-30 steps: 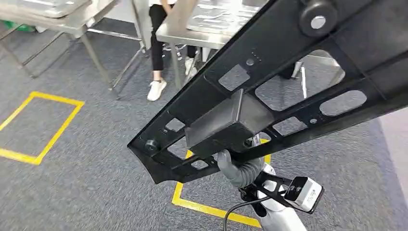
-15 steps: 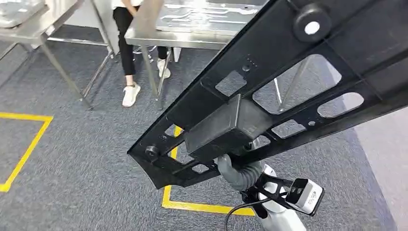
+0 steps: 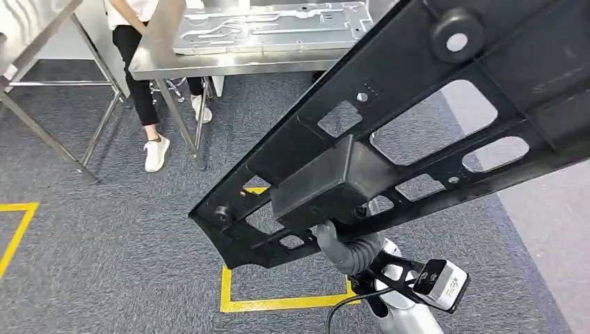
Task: Take the parts from the cabinet and place them on the table.
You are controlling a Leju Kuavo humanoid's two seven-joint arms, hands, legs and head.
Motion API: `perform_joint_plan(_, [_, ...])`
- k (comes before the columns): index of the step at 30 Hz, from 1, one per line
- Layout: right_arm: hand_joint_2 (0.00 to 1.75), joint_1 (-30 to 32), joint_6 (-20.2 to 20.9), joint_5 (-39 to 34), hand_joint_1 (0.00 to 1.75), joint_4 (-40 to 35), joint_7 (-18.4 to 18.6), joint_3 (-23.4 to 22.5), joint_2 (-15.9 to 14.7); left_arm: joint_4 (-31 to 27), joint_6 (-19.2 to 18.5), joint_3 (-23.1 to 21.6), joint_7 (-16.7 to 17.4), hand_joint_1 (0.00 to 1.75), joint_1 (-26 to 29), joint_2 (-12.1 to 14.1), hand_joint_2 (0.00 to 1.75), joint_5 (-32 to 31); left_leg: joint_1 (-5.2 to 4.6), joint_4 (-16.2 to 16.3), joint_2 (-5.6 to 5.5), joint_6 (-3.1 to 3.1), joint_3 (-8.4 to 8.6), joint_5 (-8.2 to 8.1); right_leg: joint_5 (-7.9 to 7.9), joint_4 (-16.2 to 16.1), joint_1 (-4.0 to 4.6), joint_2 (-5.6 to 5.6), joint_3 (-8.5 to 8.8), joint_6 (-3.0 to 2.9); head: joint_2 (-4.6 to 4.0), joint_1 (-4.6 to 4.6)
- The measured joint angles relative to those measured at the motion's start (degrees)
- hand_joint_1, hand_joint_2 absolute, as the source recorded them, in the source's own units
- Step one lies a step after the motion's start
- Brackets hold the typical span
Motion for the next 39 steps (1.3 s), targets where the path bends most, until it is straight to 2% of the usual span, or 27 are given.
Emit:
perform_joint_plan(1, [1.75, 0.01, 0.0, 0.07, 1.75, -0.07, 0.0, 0.0, 0.0, 0.0, -0.2, 0.04, 0.0, 0.0, -0.01, 0.02, 0.0, 0.0, -0.36, -0.68, -0.11, 0.51, 0.09, -0.1, 0.0, 0.27, 0.32, 0.19, -0.33, 0.35, 0.0, 0.0])
perform_joint_plan(4, [1.75, 0.18, 0.02, 0.15, 1.75, -0.33, 0.0, 0.0, 0.0, 0.0, -0.7, 0.15, 0.02, 0.0, -0.26, 0.02, 0.0, -0.07, -0.51, -0.45, -0.11, 1.39, -0.2, 0.08, 0.32, -0.05, 0.07, 0.22, -0.37, 1.25, 0.0, 0.0])
perform_joint_plan(6, [1.75, 0.35, 0.02, 0.2, 1.75, -0.61, 0.0, -0.06, 0.0, 0.0, -0.87, 0.17, 0.07, 0.0, -0.23, -0.02, 0.0, -0.2, -0.07, -1.11, 0.14, 2.27, 0.08, 0.56, -0.87, 1.2, 0.08, -0.15, -0.74, 1.85, -0.02, 0.0])
perform_joint_plan(7, [1.75, 0.35, 0.04, 0.22, 1.75, -0.92, 0.0, -0.2, 0.0, 0.0, -0.98, 0.2, 0.07, 0.0, -0.29, -0.02, 0.0, -0.22, -0.07, -1.11, 0.19, 2.65, -0.02, 0.55, -2.94, 4.38, 0.07, -0.58, -2.25, 2.04, 0.0, 0.0])
perform_joint_plan(9, [1.75, 0.66, 0.04, 0.24, 1.75, -0.96, 0.0, -0.35, -0.02, 0.0, -1.33, 0.2, 0.0, 0.0, -0.25, -0.02, 0.0, -0.35, -0.13, -1.11, 0.3, 2.9, -0.07, 0.28, -7.12, 13.85, -0.19, -0.91, -6.81, 2.39, 0.0, 0.0])
perform_joint_plan(10, [1.75, 1.09, 0.04, 0.24, 1.75, -1.01, 0.0, -0.5, -0.04, 0.0, -1.42, 0.2, -0.04, 0.0, -0.22, 0.02, 0.0, -0.39, -0.15, -1.11, 0.34, 2.89, -0.06, 0.23, -8.24, 17.99, -0.24, -0.96, -8.91, 2.53, 0.0, 0.0])
perform_joint_plan(11, [1.75, 1.47, 0.04, 0.24, 1.75, -1.03, 0.0, -0.57, -0.09, 0.0, -1.44, 0.22, -0.09, 0.0, -0.18, 0.04, 0.0, -0.42, -0.15, -1.1, 0.36, 2.84, 0.05, 0.16, -7.91, 19.22, -0.29, -1.0, -9.68, 2.59, 0.0, 0.0])
perform_joint_plan(12, [1.75, 1.66, 0.04, 0.24, 1.75, -1.07, 0.0, -0.59, -0.13, 0.0, -1.51, 0.22, -0.09, 0.0, -0.15, 0.04, 0.0, -0.44, -0.15, -1.09, 0.36, 2.74, 0.22, 0.06, -6.28, 17.35, -0.37, -1.05, -8.85, 2.55, 0.0, 0.0])
perform_joint_plan(13, [1.75, 1.67, 0.04, 0.24, 1.75, -1.14, 0.0, -0.61, -0.15, 0.0, -1.51, 0.2, -0.09, 0.0, -0.16, 0.04, 0.0, -0.44, -0.15, -1.09, 0.36, 2.61, 0.48, -0.07, -3.77, 13.07, -0.44, -1.13, -6.7, 2.43, 0.0, 0.0])
perform_joint_plan(15, [1.75, 1.66, 0.04, 0.24, 1.75, -1.47, 0.0, -0.68, -0.17, 0.0, -1.51, 0.2, -0.09, 0.0, -0.21, 0.04, 0.0, -0.44, -0.15, -1.09, 0.36, 2.21, 1.11, -0.49, 0.74, 2.2, -0.34, -1.74, -1.02, 1.75, 0.0, 0.0])
perform_joint_plan(16, [1.75, 1.65, 0.04, 0.24, 1.75, -1.6, 0.0, -0.74, -0.17, 0.0, -1.53, 0.2, -0.11, 0.0, -0.22, 0.04, 0.0, -0.44, -0.5, -0.95, 0.38, 1.85, 1.14, -0.75, -0.4, 0.27, 0.1, -2.14, -0.07, 1.56, 0.0, 0.0])
perform_joint_plan(19, [1.75, 2.11, 0.35, 0.28, 1.75, -2.03, 0.0, -0.9, -0.24, 0.0, -1.51, 0.22, -0.24, 0.0, -0.24, 0.07, 0.0, -0.44, -0.37, -1.25, 0.63, 0.78, 1.4, -1.2, -0.78, 0.23, 0.46, -1.7, -0.21, 0.69, 0.0, 0.0])
perform_joint_plan(21, [1.75, 2.37, 0.79, 0.42, 1.75, -2.51, 0.0, -0.94, -0.24, -0.02, -1.51, 0.22, -0.31, 0.0, -0.38, 0.11, 0.0, -0.46, -0.13, -0.61, 0.58, 0.08, 1.62, -1.77, -0.64, -0.61, -0.12, -1.56, 0.76, 0.1, 0.0, 0.0])
perform_joint_plan(22, [1.75, 2.32, 0.98, 0.42, 1.75, -2.75, 0.0, -0.96, -0.24, -0.02, -1.51, 0.22, -0.39, 0.0, -0.42, 0.11, 0.0, -0.5, -0.17, 2.23, 0.48, -0.03, 0.48, -3.14, -1.0, -0.75, -0.13, -1.56, 1.26, -0.46, 0.0, -0.02])
perform_joint_plan(23, [1.75, 2.37, 1.05, 0.42, 1.75, -2.84, 0.0, -0.96, -0.2, -0.02, -1.51, 0.24, -0.39, 0.0, -0.41, 0.13, 0.0, -0.5, -0.16, 6.49, 0.46, -0.16, -1.76, -4.98, -1.22, -0.75, -0.09, -1.59, 1.6, -0.7, 0.0, 0.0])
perform_joint_plan(25, [1.75, 2.87, 1.07, 0.46, 1.75, -2.84, 0.0, -0.96, -0.2, -0.02, -1.51, 0.28, -0.42, 0.0, -0.37, 0.24, 0.0, -0.5, -0.17, 16.24, 0.44, -0.4, -7.68, -7.66, -2.45, -0.76, 0.08, -1.42, 2.43, -0.93, 0.0, 0.0])
perform_joint_plan(26, [1.75, 3.12, 1.14, 0.48, 1.75, -2.82, 0.0, -0.96, -0.2, 0.0, -1.51, 0.31, -0.42, 0.0, -0.11, 0.24, 0.0, -0.5, -0.16, 18.37, 0.44, -0.43, -9.55, -7.25, -2.92, -0.76, 0.13, -1.28, 3.03, -0.95, 0.0, -0.02])
perform_joint_plan(27, [1.75, 3.26, 1.33, 0.5, 1.75, -2.82, 0.0, -0.96, -0.2, 0.0, -1.51, 0.31, -0.42, 0.0, 0.09, 0.24, 0.0, -0.5, -0.17, 17.62, 0.44, -0.39, -10.04, -5.32, -3.5, -0.76, 0.14, -1.12, 3.83, -0.9, 0.0, -0.02])
perform_joint_plan(28, [1.75, 3.34, 1.51, 0.52, 1.75, -2.82, 0.0, -0.96, -0.17, 0.0, -1.51, 0.33, -0.42, 0.0, 0.23, 0.24, 0.0, -0.5, -0.17, 14.2, 0.44, -0.28, -9.26, -1.96, -4.16, -0.76, 0.14, -0.95, 4.78, -0.79, -0.02, 0.0])
perform_joint_plan(30, [1.75, 3.33, 1.92, 0.65, 1.75, -2.82, 0.0, -0.96, -0.13, 0.0, -1.49, 0.37, -0.44, 0.0, 0.26, 0.28, 0.0, -0.42, -0.19, 3.18, 0.41, 0.28, -5.67, 5.34, -5.71, -0.8, 0.15, -0.87, 6.91, -0.48, 0.0, 0.0])
perform_joint_plan(32, [1.75, 3.34, 2.01, 0.94, 1.75, -2.84, 0.0, -1.05, -0.11, 0.04, -1.42, 0.46, -0.52, 0.0, 0.39, 0.31, 0.0, -0.41, -0.94, 0.49, 0.4, 1.09, -3.39, 2.73, -6.84, -0.96, 0.2, -0.68, 7.55, 0.35, 0.0, 0.0])
perform_joint_plan(33, [1.75, 3.44, 2.03, 1.07, 1.75, -2.95, 0.0, -1.07, 0.02, 0.04, -1.42, 0.46, -0.55, 0.0, -0.01, 0.31, 0.0, -0.42, -1.12, 0.8, 0.48, 1.54, -3.31, 1.98, -7.02, -1.49, 0.06, -0.78, 7.88, 0.65, 0.0, 0.0])
perform_joint_plan(35, [1.75, 3.42, 2.08, 1.31, 1.75, -3.19, 0.0, -1.09, 0.13, 0.04, -1.35, 0.59, -0.61, 0.0, 0.08, 0.33, 0.0, -0.39, -1.06, -0.2, 0.37, 2.45, -2.37, 0.9, -6.22, 0.04, 0.05, -0.83, 8.44, 1.45, 0.0, 0.0])
perform_joint_plan(36, [1.75, 3.4, 2.1, 1.44, 1.75, -3.34, 0.0, -1.09, 0.17, 0.02, -1.35, 0.65, -0.61, 0.0, 0.11, 0.31, 0.0, -0.39, -0.71, -0.84, 0.18, 2.78, -0.93, 0.72, -5.23, 3.12, -0.05, -0.98, 6.82, 1.79, 0.0, 0.0])
perform_joint_plan(37, [1.75, 3.4, 2.1, 1.44, 1.75, -3.45, 0.0, -1.22, 0.2, 0.02, -1.4, 0.7, -0.68, 0.0, 0.06, 0.31, 0.0, -0.39, -0.62, -1.09, 0.33, 3.12, 0.2, 0.24, -3.66, 7.53, -0.09, -1.08, 4.17, 2.14, 0.0, 0.0])
perform_joint_plan(38, [1.75, 3.4, 2.14, 1.51, 1.75, -3.48, 0.0, -1.31, 0.17, 0.02, -1.42, 0.77, -0.74, 0.0, 0.0, 0.31, 0.0, -0.39, -0.52, -1.25, 0.29, 3.25, 1.01, -0.44, -3.66, 11.88, -0.14, -1.1, 1.02, 2.37, 0.0, 0.02])
perform_joint_plan(39, [1.75, 3.53, 2.14, 1.55, 1.75, -3.47, 0.0, -1.35, 0.15, 0.02, -1.44, 0.81, -0.76, 0.0, 0.01, 0.31, 0.0, -0.39, -0.49, -1.31, 0.23, 3.12, 1.85, -1.13, -4.93, 15.4, -0.25, -1.15, -2.37, 2.46, 0.0, 0.02])
